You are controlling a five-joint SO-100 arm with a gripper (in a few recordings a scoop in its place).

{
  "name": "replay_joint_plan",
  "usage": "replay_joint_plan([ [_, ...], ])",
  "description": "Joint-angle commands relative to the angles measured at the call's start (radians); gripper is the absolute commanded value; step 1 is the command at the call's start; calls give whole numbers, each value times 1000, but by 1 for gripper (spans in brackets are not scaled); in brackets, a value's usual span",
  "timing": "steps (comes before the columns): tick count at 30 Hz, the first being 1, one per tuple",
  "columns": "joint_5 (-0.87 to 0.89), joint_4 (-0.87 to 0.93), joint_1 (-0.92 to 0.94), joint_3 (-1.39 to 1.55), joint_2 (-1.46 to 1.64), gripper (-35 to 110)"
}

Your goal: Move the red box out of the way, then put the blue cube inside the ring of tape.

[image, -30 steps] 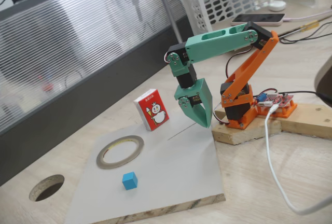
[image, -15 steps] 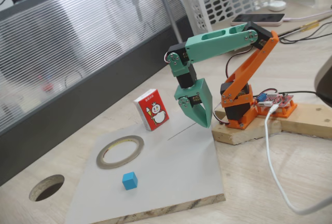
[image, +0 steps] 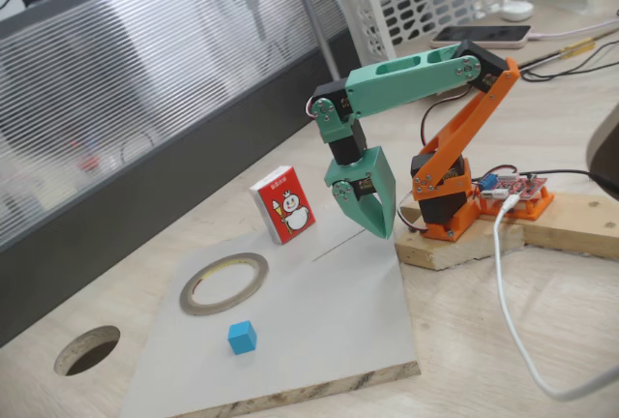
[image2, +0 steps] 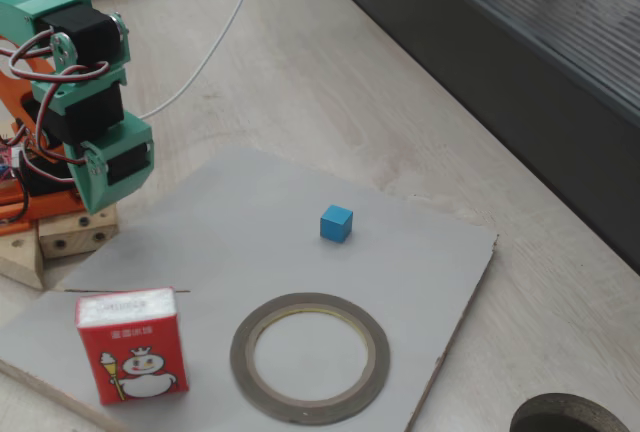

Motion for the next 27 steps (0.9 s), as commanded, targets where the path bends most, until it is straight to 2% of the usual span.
replay_joint_plan([
  [1, 6, 6, 11, -3, 78, 1],
  [27, 3, 9, 9, 3, 78, 1],
])
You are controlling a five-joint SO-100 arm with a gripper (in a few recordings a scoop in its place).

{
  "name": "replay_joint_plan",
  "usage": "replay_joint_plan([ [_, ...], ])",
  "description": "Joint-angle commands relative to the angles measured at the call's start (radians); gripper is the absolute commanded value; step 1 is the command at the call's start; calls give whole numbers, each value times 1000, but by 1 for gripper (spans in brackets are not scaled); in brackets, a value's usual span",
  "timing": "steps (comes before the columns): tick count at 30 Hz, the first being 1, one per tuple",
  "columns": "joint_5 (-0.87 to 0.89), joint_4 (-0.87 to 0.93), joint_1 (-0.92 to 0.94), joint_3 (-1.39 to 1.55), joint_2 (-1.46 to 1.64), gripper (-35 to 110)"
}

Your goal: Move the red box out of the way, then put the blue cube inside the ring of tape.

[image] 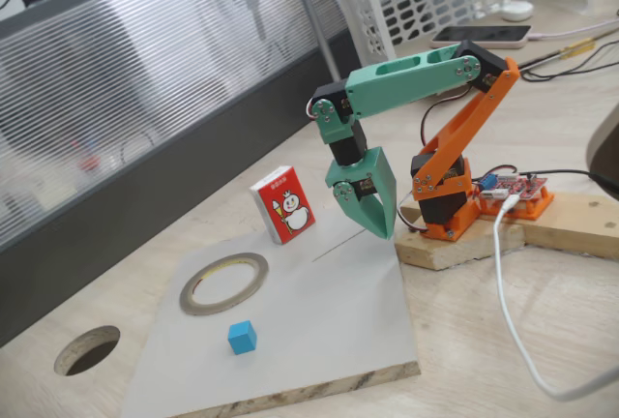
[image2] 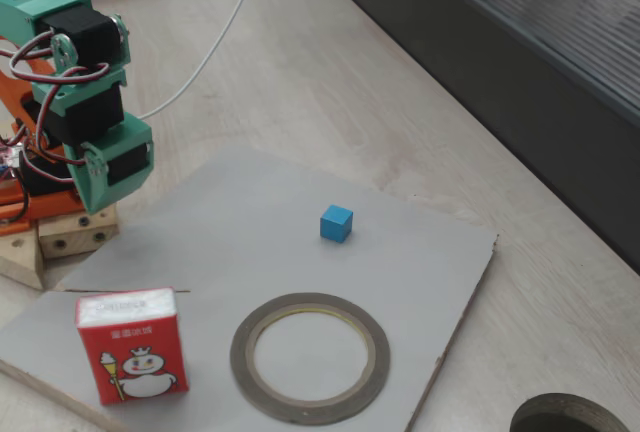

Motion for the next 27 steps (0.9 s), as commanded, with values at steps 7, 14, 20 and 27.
replay_joint_plan([
  [7, 14, 8, 9, -18, 80, 1],
  [14, 14, 6, 11, -173, 77, 1],
  [20, 14, 6, 12, -219, -77, 1],
  [27, 14, -69, 12, -252, -259, 1],
])
